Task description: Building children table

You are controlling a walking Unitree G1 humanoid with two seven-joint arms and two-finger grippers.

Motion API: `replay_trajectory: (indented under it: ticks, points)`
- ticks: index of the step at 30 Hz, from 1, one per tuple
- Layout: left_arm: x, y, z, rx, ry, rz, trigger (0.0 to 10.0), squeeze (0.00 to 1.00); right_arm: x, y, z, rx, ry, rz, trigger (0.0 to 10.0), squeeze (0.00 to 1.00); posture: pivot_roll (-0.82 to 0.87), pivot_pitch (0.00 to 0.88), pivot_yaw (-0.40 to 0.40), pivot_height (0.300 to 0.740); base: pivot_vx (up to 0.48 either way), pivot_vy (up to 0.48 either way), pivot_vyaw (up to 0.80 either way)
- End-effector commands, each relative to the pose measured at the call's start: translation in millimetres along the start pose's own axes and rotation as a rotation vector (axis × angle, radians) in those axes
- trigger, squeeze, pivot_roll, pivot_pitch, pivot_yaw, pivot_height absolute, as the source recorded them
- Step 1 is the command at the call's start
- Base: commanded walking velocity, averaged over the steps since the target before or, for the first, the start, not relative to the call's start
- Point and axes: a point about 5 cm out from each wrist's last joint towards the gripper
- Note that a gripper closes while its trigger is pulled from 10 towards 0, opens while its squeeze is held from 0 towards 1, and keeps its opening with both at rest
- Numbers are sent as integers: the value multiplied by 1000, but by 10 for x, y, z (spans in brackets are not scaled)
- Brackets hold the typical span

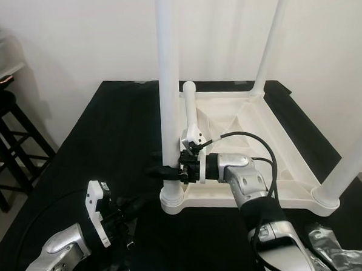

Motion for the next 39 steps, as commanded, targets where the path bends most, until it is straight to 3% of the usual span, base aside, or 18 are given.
replay_trajectory:
  ticks: [1,6,7,8,9,10,16,20,21,23,24,29,32,34,35,36,37,39]
  points:
    - [23,-20,-23,-2,-5,12,10000,0,91,-134,4,-32,-113,7,0,0,-41,0,-11,740,0,0,0]
    - [31,-11,-20,-1,-3,9,10000,0,112,-200,46,-63,-244,-23,0,0,-51,0,-10,740,0,0,0]
    - [44,-4,-11,0,-3,9,10000,0,47,-324,-10,-134,-678,-82,0,0,-62,0,-3,740,0,0,0]
    - [52,4,-8,1,-4,8,10000,0,-104,-636,266,-222,-886,-30,0,0,-73,0,3,740,0,0,0]
    - [52,4,-8,1,-4,8,10000,0,-104,-636,266,-222,-886,-30,0,0,-73,0,3,740,0,0,0]
    - [56,10,-6,2,-4,8,10000,0,-162,-793,484,-278,-1029,7,0,0,-73,0,3,740,0,0,0]
    - [59,-1,-2,4,-15,16,10000,0,-104,-600,277,-153,-1026,-42,0,0,-44,0,-15,740,0,0,0]
    - [76,5,-17,-4,7,8,10000,0,-111,-590,329,-139,-1027,-46,0,0,-54,0,-5,740,0,0,0]
    - [78,4,-21,-4,9,6,10000,0,-93,-592,328,-155,-1033,-48,8000,0,-55,0,-3,740,0,0,0]
    - [79,3,-23,-3,9,6,10000,0,-85,-589,347,-171,-1054,-44,8000,0,-55,0,-5,740,0,0,0]
    - [77,3,-25,2,0,9,10000,0,-73,-533,352,-163,-1056,-32,10000,1000,-53,0,-5,740,0,0,0]
    - [70,-1,-23,2,-7,12,10000,0,-61,-365,287,-129,-1050,-54,10000,1000,-52,0,-3,740,0,0,0]
    - [63,-4,-20,1,-5,12,10000,0,-101,-235,199,-101,-919,-87,10000,1000,-47,0,-5,740,0,0,0]
    - [56,-8,-18,-2,-3,12,10000,0,-173,-34,211,-21,-660,-98,10000,969,-43,0,-10,740,0,0,0]
    - [54,-9,-18,-3,-2,13,10000,0,-188,46,243,33,-538,-90,10000,102,-42,0,-11,740,0,0,0]
    - [52,-10,-17,-4,-2,13,10000,0,-194,92,267,67,-462,-82,10000,102,-42,0,-11,740,0,0,0]
    - [48,-12,-17,-4,-2,13,10000,0,-184,107,290,94,-374,-53,10000,0,-35,0,-15,740,0,0,0]
    - [44,-16,-18,-6,-2,13,10000,0,-159,107,305,126,-260,-9,10000,0,-30,0,-17,740,0,0,0]
Point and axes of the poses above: a point about 5 cm out from each wrist's last joint towards the gripper, its own x axis pointing back from the gripper into the wrist, its own y axis along the axis of the wrist's last joint, z = x × y, and after that the axes turned 7 degrees about -x, right-handed
